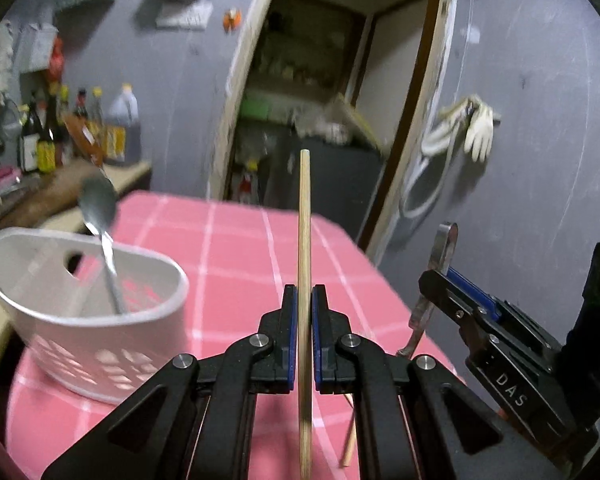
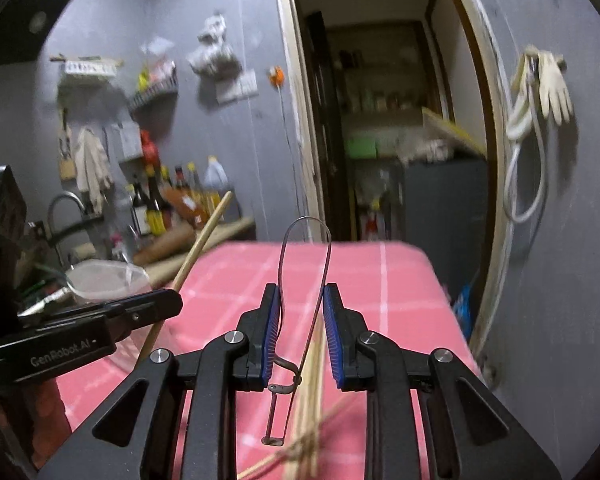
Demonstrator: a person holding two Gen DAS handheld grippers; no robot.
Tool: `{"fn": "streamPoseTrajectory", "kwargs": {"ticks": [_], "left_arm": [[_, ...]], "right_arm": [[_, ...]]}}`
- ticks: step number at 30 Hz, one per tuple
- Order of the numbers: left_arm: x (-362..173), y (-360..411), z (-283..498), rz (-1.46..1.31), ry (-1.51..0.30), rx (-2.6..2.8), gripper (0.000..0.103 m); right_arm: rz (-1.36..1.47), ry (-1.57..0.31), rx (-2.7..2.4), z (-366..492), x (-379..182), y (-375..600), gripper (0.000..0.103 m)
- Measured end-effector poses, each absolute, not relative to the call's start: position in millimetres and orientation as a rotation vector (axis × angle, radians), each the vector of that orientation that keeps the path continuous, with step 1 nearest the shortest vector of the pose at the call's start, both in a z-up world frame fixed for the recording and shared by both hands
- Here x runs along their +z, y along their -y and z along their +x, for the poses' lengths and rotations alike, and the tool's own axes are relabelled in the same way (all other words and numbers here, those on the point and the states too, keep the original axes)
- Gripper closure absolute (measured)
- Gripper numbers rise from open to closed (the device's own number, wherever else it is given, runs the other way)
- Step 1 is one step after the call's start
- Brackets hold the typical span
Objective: Organize utensils
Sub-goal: 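Lift the chopstick with the left tool while the right tool lifts the tong clip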
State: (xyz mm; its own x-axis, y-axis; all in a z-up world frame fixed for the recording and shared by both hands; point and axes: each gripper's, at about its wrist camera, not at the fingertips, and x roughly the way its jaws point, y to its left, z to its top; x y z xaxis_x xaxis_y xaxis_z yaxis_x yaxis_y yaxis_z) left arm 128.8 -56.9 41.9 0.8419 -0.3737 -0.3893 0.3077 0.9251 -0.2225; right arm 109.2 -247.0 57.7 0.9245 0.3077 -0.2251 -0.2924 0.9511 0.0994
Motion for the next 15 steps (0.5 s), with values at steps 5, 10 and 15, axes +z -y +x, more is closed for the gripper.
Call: {"fn": "streamPoseTrajectory", "kwargs": {"ticks": [5,10,15], "left_arm": [[72.1,32.2,114.9,-0.174,-0.324,-0.324,0.099],[103.9,-4.2,111.0,-0.176,-0.210,-0.257,0.099],[125.8,-54.3,113.5,-0.181,-0.129,-0.177,0.099]], "right_arm": [[0.051,-0.155,0.350,100.7,86.2,228.6,0.084],[0.045,-0.068,0.412,98.5,117.0,204.9,0.084],[0.049,0.009,0.484,102.7,140.4,169.4,0.084]]}}
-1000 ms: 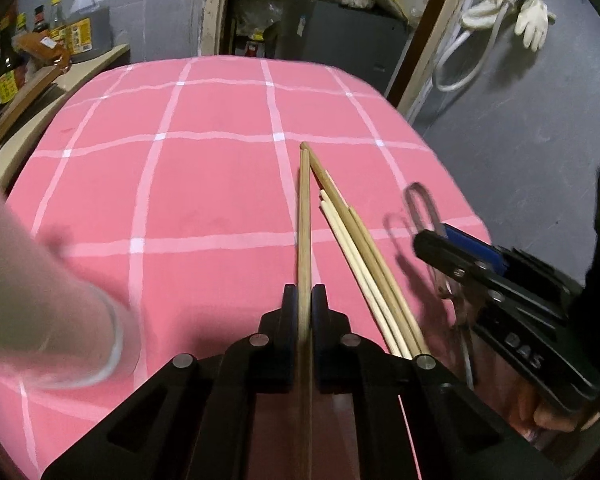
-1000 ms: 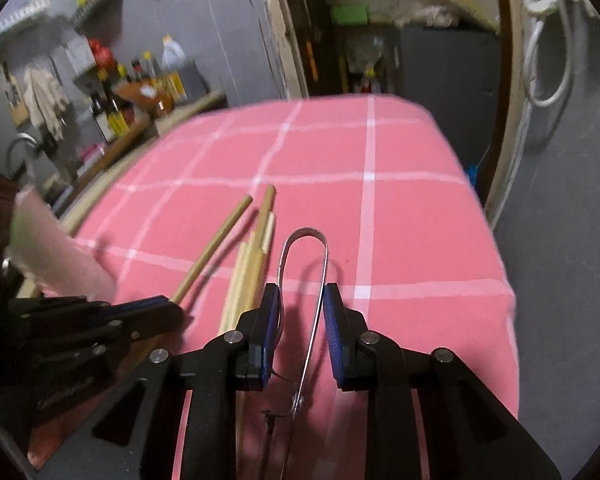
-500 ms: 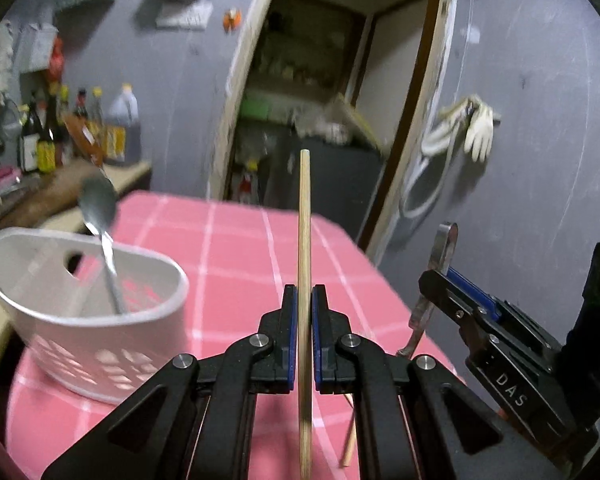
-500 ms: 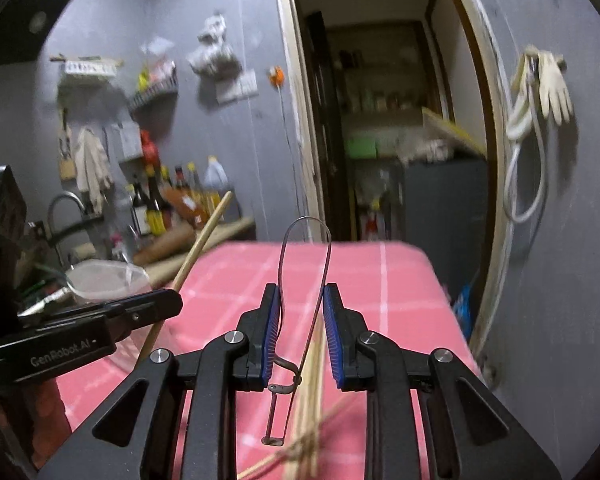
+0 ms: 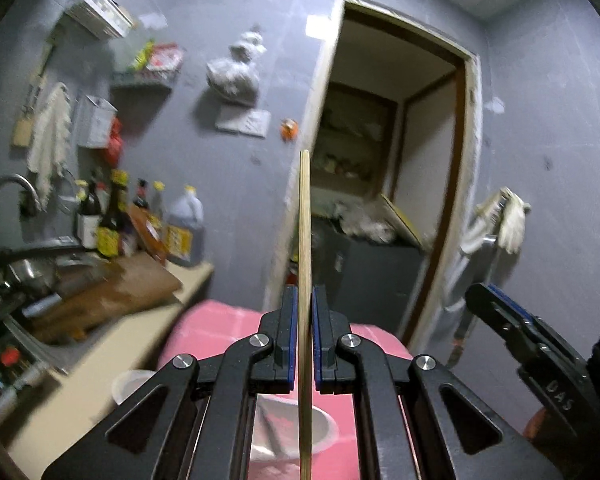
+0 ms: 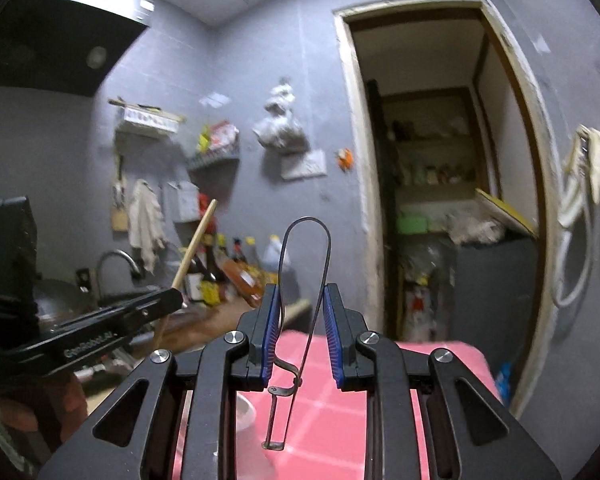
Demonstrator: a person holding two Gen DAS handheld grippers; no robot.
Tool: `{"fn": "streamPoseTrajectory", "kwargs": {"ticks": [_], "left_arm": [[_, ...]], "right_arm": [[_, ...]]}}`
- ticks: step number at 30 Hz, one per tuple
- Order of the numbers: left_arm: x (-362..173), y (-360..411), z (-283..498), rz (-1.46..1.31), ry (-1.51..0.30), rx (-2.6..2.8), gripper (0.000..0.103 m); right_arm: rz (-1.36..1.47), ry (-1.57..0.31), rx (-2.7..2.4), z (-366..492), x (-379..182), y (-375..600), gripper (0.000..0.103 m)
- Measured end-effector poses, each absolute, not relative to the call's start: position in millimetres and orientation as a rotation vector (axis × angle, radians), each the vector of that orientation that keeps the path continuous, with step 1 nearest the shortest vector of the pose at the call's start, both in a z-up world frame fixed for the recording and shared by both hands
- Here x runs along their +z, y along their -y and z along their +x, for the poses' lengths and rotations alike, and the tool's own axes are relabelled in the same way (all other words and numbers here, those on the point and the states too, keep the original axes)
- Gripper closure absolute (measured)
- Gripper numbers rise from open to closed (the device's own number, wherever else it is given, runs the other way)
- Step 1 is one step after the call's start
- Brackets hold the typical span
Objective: Organize utensils
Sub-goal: 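Lift the chopstick with the left tool while the right tool lifts the tong clip, then lower the tong clip into the caddy while the left tool lowers the chopstick in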
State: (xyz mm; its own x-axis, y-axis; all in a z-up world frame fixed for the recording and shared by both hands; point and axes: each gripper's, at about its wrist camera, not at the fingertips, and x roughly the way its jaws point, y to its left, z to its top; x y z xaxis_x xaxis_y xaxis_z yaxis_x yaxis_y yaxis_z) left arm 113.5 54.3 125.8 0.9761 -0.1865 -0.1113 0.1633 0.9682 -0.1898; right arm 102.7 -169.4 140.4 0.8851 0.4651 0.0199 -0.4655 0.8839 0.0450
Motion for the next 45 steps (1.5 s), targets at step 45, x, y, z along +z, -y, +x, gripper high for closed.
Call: {"fn": "streamPoseTrajectory", "kwargs": {"ticks": [45], "left_arm": [[83.7,-115.4,141.7,-0.157,0.110,0.077,0.099]], "right_arm": [[0.000,-0.145,0.526,165.6,72.7,92.6,0.083]]}}
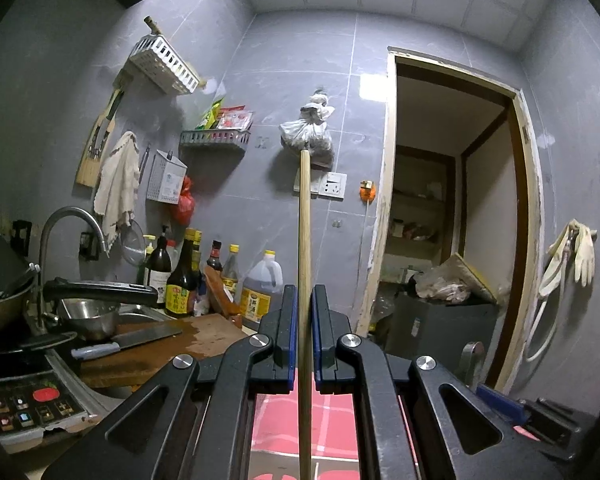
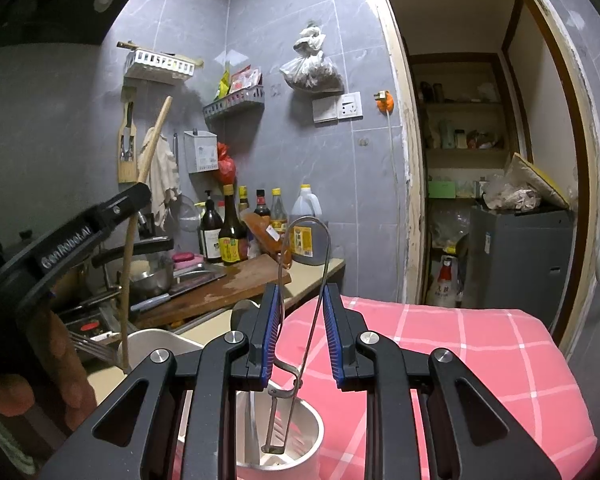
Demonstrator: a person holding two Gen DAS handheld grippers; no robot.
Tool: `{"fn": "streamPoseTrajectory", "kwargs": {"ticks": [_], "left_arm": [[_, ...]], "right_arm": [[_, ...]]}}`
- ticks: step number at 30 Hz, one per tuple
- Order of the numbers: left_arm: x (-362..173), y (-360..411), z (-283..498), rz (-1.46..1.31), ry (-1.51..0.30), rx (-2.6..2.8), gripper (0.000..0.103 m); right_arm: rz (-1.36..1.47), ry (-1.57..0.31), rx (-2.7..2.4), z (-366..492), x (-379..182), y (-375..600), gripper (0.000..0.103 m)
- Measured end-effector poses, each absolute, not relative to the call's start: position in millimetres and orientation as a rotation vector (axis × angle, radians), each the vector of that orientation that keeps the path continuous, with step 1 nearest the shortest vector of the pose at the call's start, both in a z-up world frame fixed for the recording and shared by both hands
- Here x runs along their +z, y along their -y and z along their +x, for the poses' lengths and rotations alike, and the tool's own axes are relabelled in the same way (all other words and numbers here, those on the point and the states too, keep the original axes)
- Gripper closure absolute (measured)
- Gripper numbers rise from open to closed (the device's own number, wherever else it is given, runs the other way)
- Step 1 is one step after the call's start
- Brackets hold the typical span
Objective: Organize utensils
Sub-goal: 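Lower the tong clip into the caddy while the left tool lowers the chopstick in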
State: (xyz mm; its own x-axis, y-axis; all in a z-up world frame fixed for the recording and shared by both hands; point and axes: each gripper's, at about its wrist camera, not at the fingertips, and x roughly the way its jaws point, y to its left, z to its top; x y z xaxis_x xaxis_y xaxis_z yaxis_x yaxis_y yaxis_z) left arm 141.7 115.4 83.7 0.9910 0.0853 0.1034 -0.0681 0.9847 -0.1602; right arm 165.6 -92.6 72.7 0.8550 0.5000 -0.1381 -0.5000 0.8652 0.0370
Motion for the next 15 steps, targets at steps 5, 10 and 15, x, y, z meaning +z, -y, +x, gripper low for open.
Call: {"fn": "streamPoseTrajectory", "kwargs": {"ticks": [5,10,15], "left_arm": [[73.9,-117.2,150.1,-0.157,0.093,0.085,0.099],[60.3,-119.4,156.9,-0.161,0.052,0.099,0.099],[50.4,-119.9,155.4,-0.172,0.025,0.108,0.098]], "right_arm": [[-0.009,-0.148,0.520,166.8,67.5,90.9,0.083],[-0.017,-0.165,0.519,169.2,61.1,87.7,0.083],[-0.028,-0.183,0.526,169.0,54.1,85.3,0.083]]}}
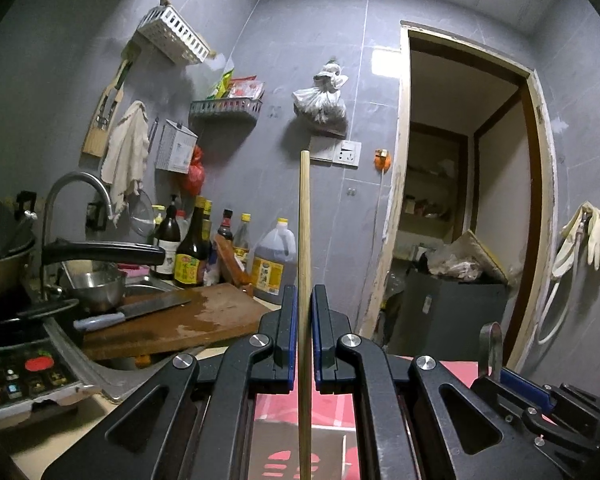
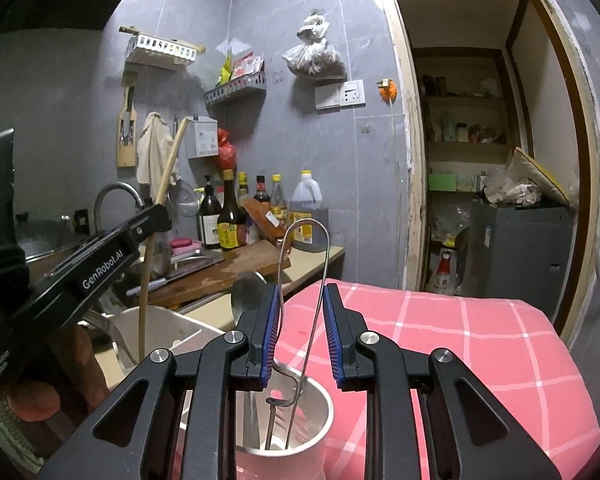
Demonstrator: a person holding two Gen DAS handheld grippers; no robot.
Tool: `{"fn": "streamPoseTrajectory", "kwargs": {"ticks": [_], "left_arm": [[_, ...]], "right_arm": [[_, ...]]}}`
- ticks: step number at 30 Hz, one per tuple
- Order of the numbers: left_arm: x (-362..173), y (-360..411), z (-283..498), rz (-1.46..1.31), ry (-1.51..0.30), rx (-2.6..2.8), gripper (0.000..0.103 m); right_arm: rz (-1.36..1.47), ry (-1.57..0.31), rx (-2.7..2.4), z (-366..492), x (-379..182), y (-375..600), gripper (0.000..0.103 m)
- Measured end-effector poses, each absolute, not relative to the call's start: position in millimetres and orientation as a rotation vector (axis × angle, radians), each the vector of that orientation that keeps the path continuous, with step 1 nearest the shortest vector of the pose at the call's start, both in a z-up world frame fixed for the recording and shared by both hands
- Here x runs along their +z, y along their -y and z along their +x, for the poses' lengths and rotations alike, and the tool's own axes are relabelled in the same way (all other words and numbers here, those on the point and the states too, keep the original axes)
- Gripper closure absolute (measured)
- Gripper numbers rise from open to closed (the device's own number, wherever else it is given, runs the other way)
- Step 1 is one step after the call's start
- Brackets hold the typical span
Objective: Organize utensils
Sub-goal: 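Lower the tong clip into the caddy while the left tool lowers the chopstick in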
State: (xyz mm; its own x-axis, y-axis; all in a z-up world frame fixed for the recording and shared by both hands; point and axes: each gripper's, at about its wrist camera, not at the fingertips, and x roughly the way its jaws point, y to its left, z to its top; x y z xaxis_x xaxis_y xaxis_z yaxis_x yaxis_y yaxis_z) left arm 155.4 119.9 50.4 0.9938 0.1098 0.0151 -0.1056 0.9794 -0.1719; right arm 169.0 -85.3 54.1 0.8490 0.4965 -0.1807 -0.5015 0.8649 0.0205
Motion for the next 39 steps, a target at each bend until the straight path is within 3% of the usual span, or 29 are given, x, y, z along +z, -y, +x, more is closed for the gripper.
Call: {"fn": "streamPoseTrajectory", "kwargs": {"ticks": [39], "left_arm": [[47.8,-118.0,138.1,-0.173,0.022,0.062,0.098]], "right_arm": [[-0.007,-0.195,0.566,165.9,48.6,90.0,0.082]]}}
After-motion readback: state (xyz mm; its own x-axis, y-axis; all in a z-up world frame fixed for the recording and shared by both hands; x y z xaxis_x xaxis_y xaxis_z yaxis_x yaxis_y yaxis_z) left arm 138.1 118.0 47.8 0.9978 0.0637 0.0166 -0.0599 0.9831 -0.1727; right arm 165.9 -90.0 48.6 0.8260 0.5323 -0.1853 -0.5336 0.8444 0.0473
